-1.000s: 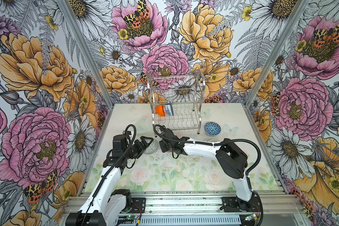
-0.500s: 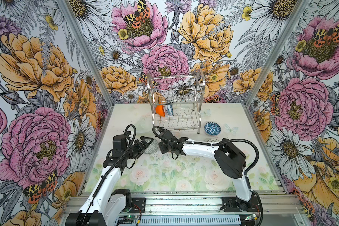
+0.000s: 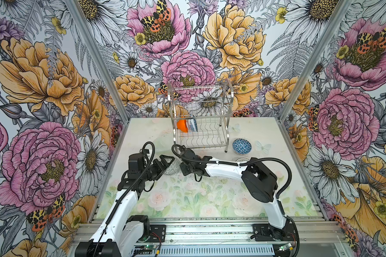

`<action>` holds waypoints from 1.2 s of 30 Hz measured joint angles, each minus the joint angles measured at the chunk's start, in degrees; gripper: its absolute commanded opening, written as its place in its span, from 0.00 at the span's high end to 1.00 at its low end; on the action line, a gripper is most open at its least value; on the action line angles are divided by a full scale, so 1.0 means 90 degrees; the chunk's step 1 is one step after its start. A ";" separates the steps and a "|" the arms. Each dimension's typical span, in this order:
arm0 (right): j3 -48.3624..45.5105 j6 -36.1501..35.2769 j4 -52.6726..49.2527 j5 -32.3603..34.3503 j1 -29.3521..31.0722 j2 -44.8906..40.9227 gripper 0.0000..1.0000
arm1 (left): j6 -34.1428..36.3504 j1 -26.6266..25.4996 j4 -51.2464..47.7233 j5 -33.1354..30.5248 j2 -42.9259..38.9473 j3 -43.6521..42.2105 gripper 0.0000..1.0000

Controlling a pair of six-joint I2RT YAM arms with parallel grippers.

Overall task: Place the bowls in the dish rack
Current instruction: 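Move the right gripper over the orange-patterned bowl rim, then lower the right gripper onto the orange-patterned bowl rim and grasp it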

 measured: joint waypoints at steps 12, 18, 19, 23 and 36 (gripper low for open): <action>-0.0512 -0.0039 -0.0032 0.0267 -0.0090 -0.0260 0.79 | -0.0049 0.0041 0.0010 0.0017 -0.0012 0.0000 0.01; -0.0964 -0.0039 -0.0046 0.0430 -0.0284 -0.0580 0.79 | -0.0049 0.0041 0.0029 0.0019 -0.0046 0.0000 0.01; -0.1059 -0.0039 -0.0070 0.0444 -0.0316 -0.0663 0.79 | -0.0049 0.0041 0.0036 0.0019 -0.0049 0.0000 0.01; -0.1392 -0.0036 -0.0100 0.0486 -0.0440 -0.0986 0.78 | -0.0049 -0.0007 0.0073 0.0019 -0.0087 -0.0002 0.01; -0.1902 -0.0010 -0.0143 0.0595 -0.0663 -0.1508 0.75 | -0.0049 -0.0427 0.0095 0.0012 -0.0121 -0.0032 0.01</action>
